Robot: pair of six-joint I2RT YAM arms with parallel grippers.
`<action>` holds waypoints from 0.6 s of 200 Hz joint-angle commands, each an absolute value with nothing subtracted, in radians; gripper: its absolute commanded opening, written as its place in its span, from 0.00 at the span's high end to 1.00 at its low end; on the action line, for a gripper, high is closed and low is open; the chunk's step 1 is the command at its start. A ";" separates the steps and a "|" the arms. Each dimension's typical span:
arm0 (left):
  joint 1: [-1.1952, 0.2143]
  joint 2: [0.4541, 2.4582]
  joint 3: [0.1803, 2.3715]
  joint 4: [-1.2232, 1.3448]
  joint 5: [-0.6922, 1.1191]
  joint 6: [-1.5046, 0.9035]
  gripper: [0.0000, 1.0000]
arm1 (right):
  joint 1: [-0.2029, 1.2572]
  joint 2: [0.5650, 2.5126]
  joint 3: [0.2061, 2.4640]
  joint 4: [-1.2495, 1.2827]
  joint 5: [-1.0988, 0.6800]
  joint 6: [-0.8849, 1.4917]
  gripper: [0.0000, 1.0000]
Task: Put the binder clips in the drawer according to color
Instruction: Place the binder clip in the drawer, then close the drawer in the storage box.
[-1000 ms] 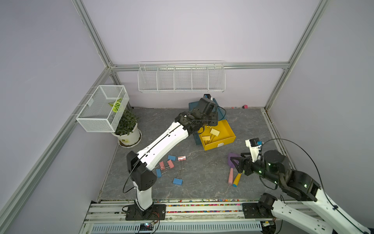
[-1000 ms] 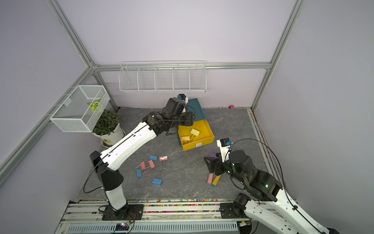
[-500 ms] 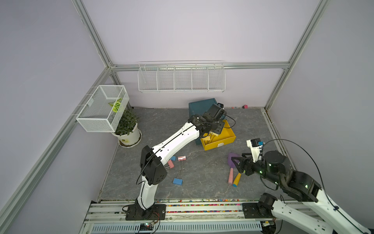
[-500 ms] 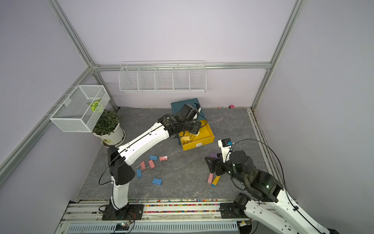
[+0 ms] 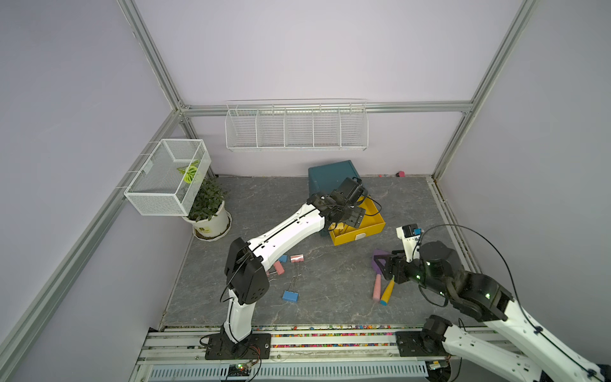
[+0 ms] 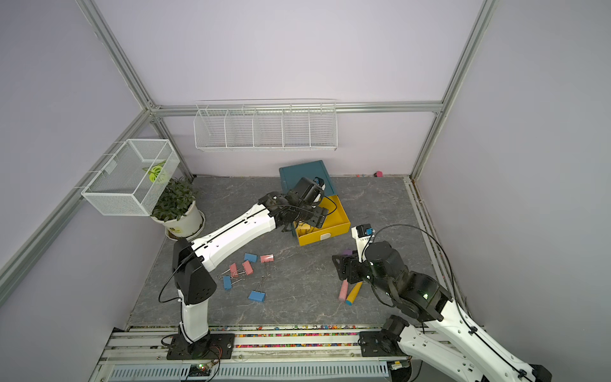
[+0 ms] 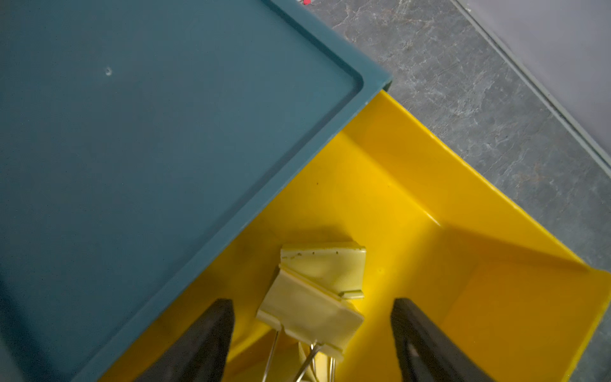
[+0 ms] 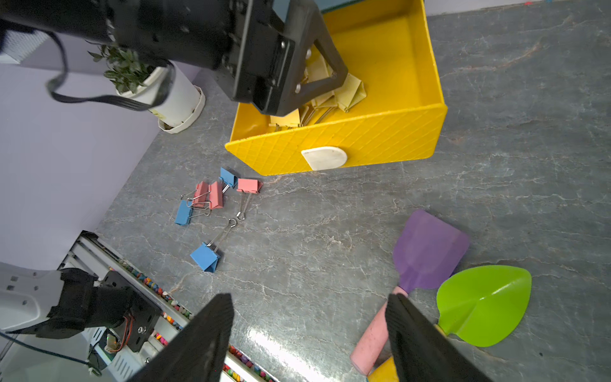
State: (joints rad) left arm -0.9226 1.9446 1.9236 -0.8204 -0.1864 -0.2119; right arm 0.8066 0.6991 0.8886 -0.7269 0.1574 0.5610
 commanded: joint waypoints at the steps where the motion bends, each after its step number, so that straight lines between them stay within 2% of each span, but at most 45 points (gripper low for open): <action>1: -0.930 1.872 1.916 -0.797 -0.200 -0.229 0.13 | 0.807 0.737 0.902 -0.727 0.175 0.587 0.22; 18: -0.930 1.837 1.912 -0.784 -0.197 -0.249 0.13 | 0.806 0.774 0.917 -0.727 0.175 0.580 0.23; 53: -0.930 1.704 1.823 -0.712 -0.200 -0.298 0.15 | 0.781 0.857 0.948 -0.706 0.175 0.535 0.32; 120: -0.871 1.384 1.426 -0.666 -0.337 -0.576 0.22 | 0.739 1.043 0.997 -0.618 0.135 0.430 0.35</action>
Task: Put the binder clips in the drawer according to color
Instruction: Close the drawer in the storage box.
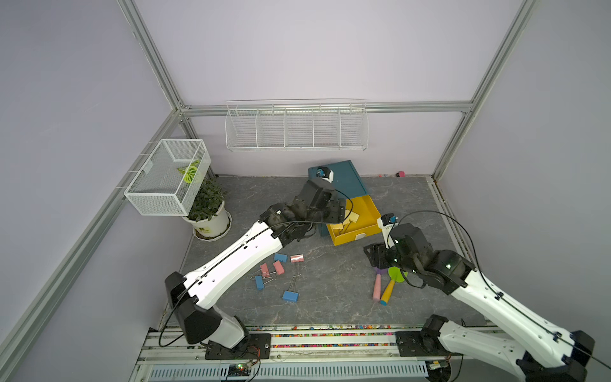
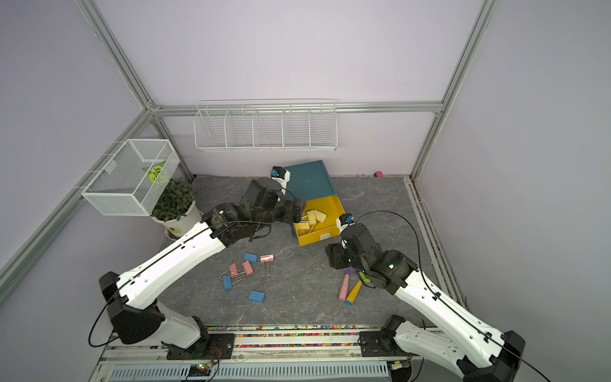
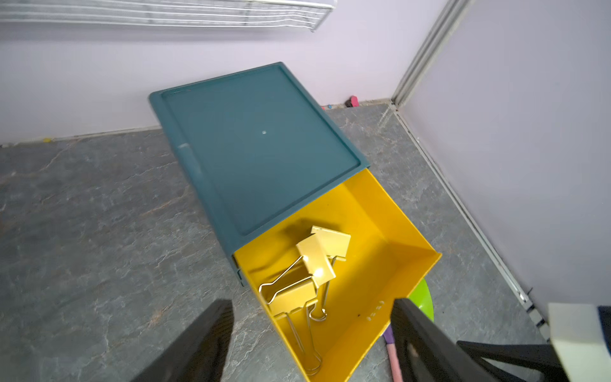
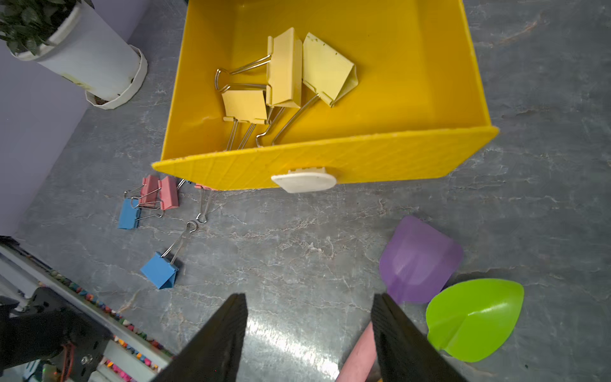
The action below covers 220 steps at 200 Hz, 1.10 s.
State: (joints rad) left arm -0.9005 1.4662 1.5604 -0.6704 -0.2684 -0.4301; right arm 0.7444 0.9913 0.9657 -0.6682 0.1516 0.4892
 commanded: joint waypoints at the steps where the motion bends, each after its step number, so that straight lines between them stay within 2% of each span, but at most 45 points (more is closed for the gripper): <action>1: -0.870 1.378 1.418 -0.666 -0.338 -0.580 0.22 | 0.738 1.046 0.999 -0.618 0.135 0.428 0.35; 37: -0.869 1.161 1.121 -0.609 -0.380 -0.687 0.23 | 0.737 1.114 1.021 -0.593 0.161 0.394 0.35; 77: -0.868 1.015 0.939 -0.571 -0.368 -0.728 0.25 | 0.731 1.188 1.050 -0.563 0.202 0.375 0.38; 137: -0.868 0.959 0.847 -0.535 -0.356 -0.768 0.27 | 0.723 1.259 1.094 -0.529 0.253 0.336 0.40; 220: -0.869 0.987 0.817 -0.502 -0.300 -0.790 0.29 | 0.683 1.335 1.139 -0.440 0.214 0.322 0.43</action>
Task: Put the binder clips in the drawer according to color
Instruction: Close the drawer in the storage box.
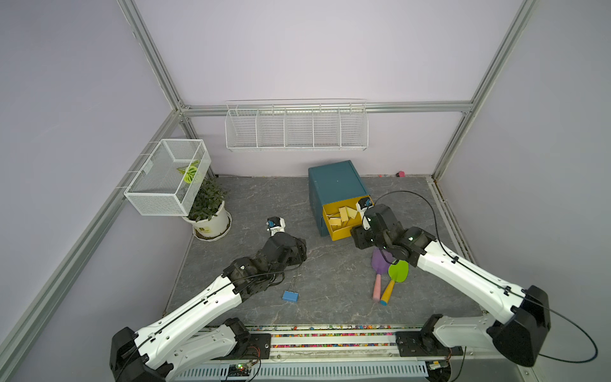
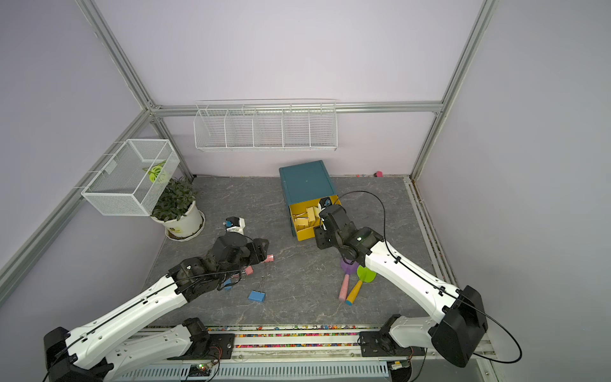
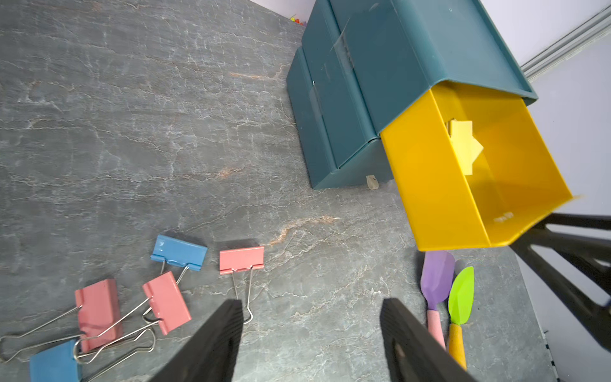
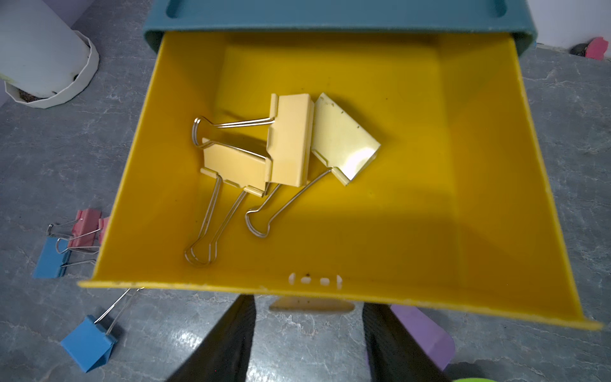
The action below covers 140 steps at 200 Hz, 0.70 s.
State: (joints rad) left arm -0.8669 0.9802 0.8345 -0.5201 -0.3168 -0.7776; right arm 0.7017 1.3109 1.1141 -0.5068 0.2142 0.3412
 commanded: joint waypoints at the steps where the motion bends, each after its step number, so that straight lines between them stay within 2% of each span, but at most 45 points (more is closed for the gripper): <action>1: -0.869 0.987 0.816 -0.502 -0.299 -0.790 0.29 | 0.682 1.336 1.139 -0.439 0.213 0.321 0.43; 140: -0.873 0.973 0.688 -0.392 -0.244 -0.874 0.33 | 0.627 1.540 1.239 -0.257 0.203 0.356 0.45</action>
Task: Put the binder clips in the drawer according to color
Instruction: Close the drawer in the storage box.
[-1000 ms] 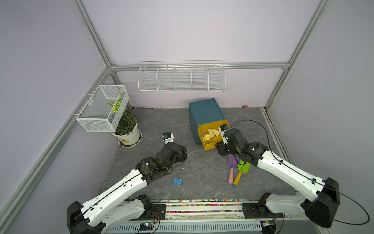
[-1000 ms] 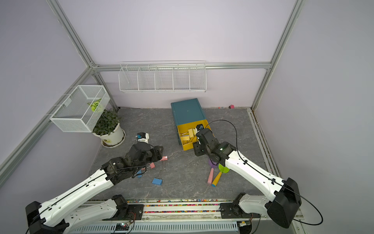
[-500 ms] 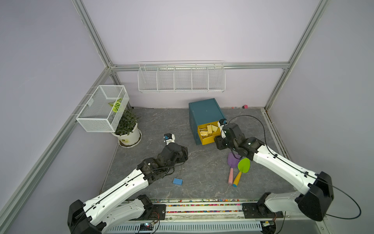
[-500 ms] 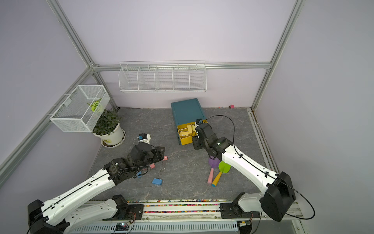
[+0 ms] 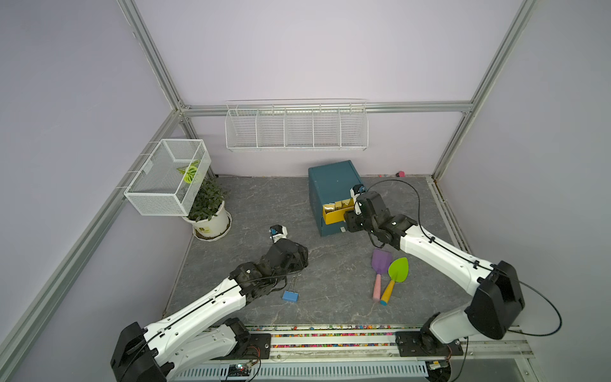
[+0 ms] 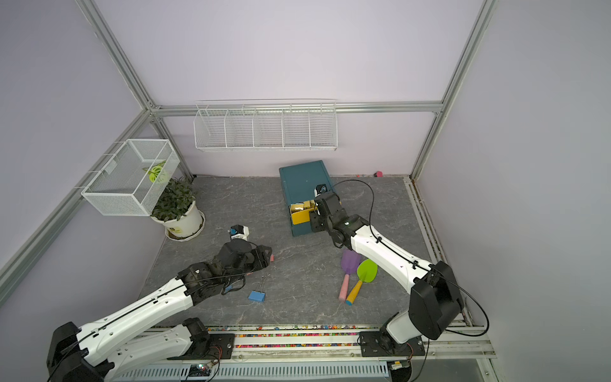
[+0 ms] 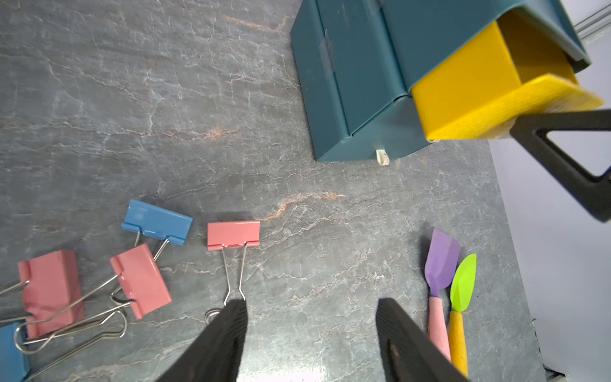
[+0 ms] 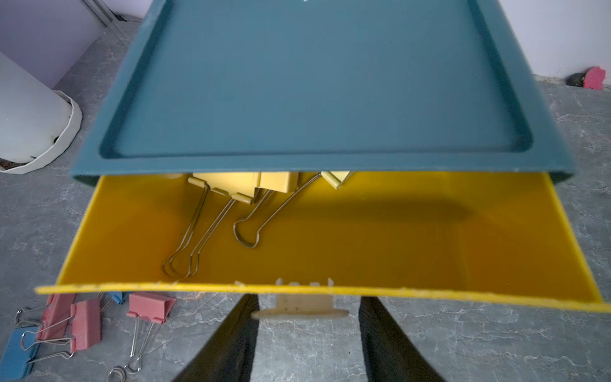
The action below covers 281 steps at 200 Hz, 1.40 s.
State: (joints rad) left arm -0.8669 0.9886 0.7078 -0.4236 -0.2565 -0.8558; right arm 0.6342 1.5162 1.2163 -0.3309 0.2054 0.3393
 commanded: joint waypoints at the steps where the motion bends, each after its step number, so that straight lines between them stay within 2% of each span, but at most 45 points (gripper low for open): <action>1: -0.873 0.972 0.687 -0.392 -0.245 -0.875 0.33 | 0.627 1.541 1.238 -0.254 0.202 0.357 0.45; 177: -0.874 0.926 0.618 -0.353 -0.239 -0.902 0.34 | 0.602 1.635 1.264 -0.170 0.172 0.458 0.48; 224: -0.875 0.924 0.615 -0.354 -0.237 -0.904 0.33 | 0.592 1.584 1.221 -0.188 0.166 0.511 0.47; 246: -0.874 0.927 0.612 -0.353 -0.236 -0.901 0.32 | 0.553 1.521 1.108 -0.132 0.105 0.602 0.45; 281: -0.874 0.928 0.591 -0.337 -0.236 -0.905 0.32 | 0.480 1.502 0.983 -0.015 -0.085 0.775 0.49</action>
State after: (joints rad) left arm -0.8707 0.9382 0.6174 -0.3531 -0.2382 -0.8974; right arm 0.5194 1.5093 1.0470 -0.1131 0.0502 0.6216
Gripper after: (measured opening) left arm 0.677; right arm 0.524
